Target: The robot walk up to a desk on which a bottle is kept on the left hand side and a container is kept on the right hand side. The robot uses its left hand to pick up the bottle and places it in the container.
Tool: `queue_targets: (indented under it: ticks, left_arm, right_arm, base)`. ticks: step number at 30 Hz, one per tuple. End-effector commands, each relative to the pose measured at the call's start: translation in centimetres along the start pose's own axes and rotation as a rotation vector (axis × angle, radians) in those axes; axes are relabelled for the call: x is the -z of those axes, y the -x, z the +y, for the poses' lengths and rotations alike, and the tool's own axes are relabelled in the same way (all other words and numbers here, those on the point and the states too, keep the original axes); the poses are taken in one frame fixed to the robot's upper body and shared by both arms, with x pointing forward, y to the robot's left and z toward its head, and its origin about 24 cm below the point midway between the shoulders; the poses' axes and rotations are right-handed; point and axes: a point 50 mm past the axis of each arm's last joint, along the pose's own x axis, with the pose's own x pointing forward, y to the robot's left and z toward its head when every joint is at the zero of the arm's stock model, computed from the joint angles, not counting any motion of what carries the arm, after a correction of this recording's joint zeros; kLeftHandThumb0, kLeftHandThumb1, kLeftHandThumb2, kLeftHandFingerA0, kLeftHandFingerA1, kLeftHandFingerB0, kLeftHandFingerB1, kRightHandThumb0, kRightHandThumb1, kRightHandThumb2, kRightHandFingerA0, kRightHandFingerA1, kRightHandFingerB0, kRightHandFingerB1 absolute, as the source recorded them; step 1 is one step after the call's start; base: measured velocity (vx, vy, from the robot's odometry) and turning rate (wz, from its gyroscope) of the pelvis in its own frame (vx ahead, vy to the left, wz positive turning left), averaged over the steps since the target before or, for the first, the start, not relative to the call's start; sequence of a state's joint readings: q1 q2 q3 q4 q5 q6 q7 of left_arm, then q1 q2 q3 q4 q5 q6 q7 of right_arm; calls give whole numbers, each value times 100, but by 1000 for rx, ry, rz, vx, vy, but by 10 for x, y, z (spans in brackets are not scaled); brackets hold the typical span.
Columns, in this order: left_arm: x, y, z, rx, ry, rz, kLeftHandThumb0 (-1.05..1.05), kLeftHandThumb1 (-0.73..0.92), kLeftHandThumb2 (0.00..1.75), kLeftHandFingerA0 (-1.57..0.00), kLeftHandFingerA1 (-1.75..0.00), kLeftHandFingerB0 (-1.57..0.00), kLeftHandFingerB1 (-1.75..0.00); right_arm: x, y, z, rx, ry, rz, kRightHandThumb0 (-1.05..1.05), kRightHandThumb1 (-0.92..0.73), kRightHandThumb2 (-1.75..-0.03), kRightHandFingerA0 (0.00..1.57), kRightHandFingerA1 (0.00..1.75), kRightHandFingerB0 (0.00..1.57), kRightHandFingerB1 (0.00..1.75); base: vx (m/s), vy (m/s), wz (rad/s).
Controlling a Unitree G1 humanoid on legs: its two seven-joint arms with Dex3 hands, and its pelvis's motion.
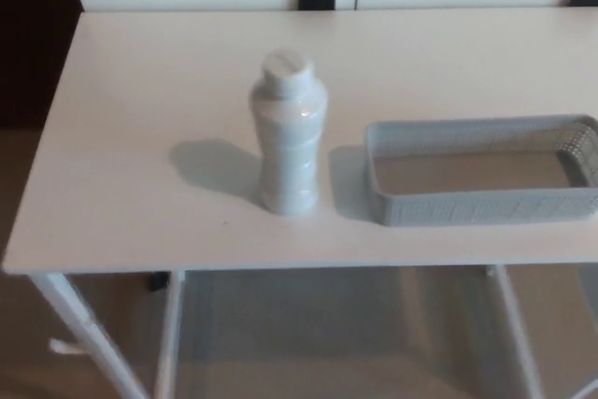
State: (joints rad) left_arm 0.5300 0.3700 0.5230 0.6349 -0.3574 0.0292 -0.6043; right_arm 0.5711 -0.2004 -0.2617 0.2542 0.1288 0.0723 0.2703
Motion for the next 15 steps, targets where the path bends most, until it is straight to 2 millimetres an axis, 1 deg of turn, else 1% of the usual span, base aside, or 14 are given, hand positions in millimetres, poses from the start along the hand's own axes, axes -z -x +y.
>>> queue_targets:
  ticks: [1,2,4,5,6,7,8,9,10,13,14,15]
  left_arm:
    - [2,1,2,-10,-11,10,-24,67,59,-50,-43,-29,-32]
    - [2,1,2,-10,-11,10,-24,67,59,-50,-43,-29,-32]
    - [3,1,0,-2,-9,21,-23,66,59,-53,-43,-30,-33]
    - [3,1,0,-5,-2,21,-17,48,91,-44,-60,-18,-48]
    - [1,1,-1,-11,6,20,-17,48,90,-47,-62,-19,-48]
    - [1,1,-1,-14,7,20,-17,48,90,-47,-62,-19,-48]
    - [1,1,0,-14,3,20,-21,66,59,-52,-43,-31,-33]
    - [0,2,1,-13,-7,21,-19,49,91,-46,-61,-18,-48]
    - [0,2,1,-11,-15,24,-24,66,59,-56,-43,-30,-33]
    - [0,2,1,-14,-13,29,-23,65,59,-57,-43,-31,-33]
    - [0,2,2,-13,-4,28,-18,49,91,-47,-61,-18,-48]
    - [1,1,2,-12,8,26,-18,49,91,-47,-61,-18,-48]
  right_arm:
    - [-2,2,-1,8,-21,13,14,-83,-154,40,85,13,70]
    - [-2,2,-1,8,-21,13,14,-83,-154,40,85,13,70]
    - [-2,2,-3,12,-17,23,14,-83,-151,41,84,15,69]
    - [-1,1,-4,14,-19,24,11,-82,-152,41,84,13,69]
    - [-2,3,-3,13,-25,20,21,-49,-175,35,94,0,65]
    - [-2,3,-2,12,-27,18,21,-49,-175,35,94,0,65]
    - [-3,3,-2,9,-33,16,21,-48,-175,35,95,0,65]
    - [-2,2,-2,6,-35,17,13,-82,-152,39,84,14,70]
    - [-1,1,-3,6,-31,22,12,-82,-152,40,84,14,70]
    - [1,0,-4,9,-29,24,11,-82,-152,41,84,14,70]
    - [1,0,-4,4,-31,20,16,-43,-175,35,94,0,64]
    - [2,0,-4,-1,-32,16,16,-43,-175,35,94,0,64]
  base:
    - [39,403,4]
    - [45,392,-4]
    - [-10,58,6]
    - [114,27,11]
    - [111,9,8]
    - [76,-53,11]
    - [87,-82,19]
    - [87,-83,14]
    - [76,-84,4]
    - [45,-53,4]
    - [0,0,0]
    - [0,0,0]
